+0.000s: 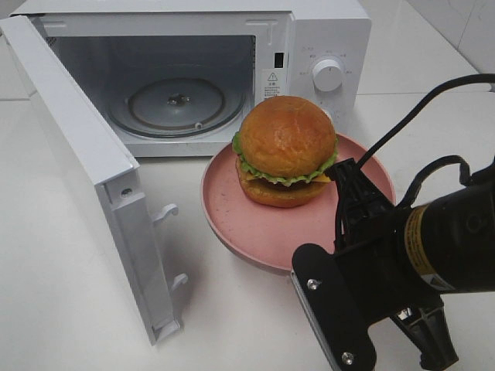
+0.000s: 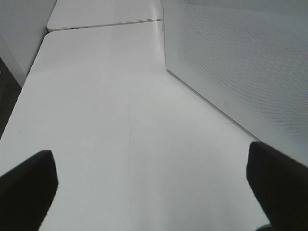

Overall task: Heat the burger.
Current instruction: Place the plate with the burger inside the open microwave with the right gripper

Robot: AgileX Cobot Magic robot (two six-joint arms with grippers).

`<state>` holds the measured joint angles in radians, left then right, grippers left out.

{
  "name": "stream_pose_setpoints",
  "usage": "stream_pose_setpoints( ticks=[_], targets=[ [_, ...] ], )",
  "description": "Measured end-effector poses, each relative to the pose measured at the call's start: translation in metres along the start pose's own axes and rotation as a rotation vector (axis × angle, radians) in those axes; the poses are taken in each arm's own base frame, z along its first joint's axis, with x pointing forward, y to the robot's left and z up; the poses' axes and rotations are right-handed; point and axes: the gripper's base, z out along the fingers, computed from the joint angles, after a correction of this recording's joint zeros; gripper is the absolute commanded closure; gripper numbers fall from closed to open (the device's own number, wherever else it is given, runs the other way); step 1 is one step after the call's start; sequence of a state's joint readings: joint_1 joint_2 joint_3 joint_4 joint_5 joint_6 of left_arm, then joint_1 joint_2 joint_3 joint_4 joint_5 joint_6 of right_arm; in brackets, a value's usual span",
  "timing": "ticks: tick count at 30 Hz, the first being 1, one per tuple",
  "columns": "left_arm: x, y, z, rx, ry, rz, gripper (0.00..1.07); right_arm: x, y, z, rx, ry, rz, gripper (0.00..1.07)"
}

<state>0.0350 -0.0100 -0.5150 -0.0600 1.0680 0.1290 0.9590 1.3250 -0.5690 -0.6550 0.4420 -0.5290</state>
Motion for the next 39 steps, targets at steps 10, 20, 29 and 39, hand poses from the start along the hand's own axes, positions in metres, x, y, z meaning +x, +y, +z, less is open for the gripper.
stream_pose_setpoints(
  ticks=[10, 20, 29, 39],
  targets=[
    [0.000, 0.000, 0.000, 0.000, 0.000, 0.000, 0.07, 0.022, -0.006, 0.009, -0.036, -0.038, -0.102, 1.07],
    [0.000, 0.000, 0.000, 0.000, 0.000, 0.000, 0.07, 0.044, -0.007, 0.014, -0.092, -0.094, -0.213, 1.07],
    [0.000, 0.000, 0.000, 0.000, 0.000, 0.000, 0.07, 0.046, -0.009, 0.015, -0.072, -0.117, -0.272, 1.07],
    [0.000, 0.000, 0.000, 0.000, 0.000, 0.000, 0.07, 0.042, -0.030, 0.022, -0.037, -0.109, -0.296, 1.07]
  ],
)
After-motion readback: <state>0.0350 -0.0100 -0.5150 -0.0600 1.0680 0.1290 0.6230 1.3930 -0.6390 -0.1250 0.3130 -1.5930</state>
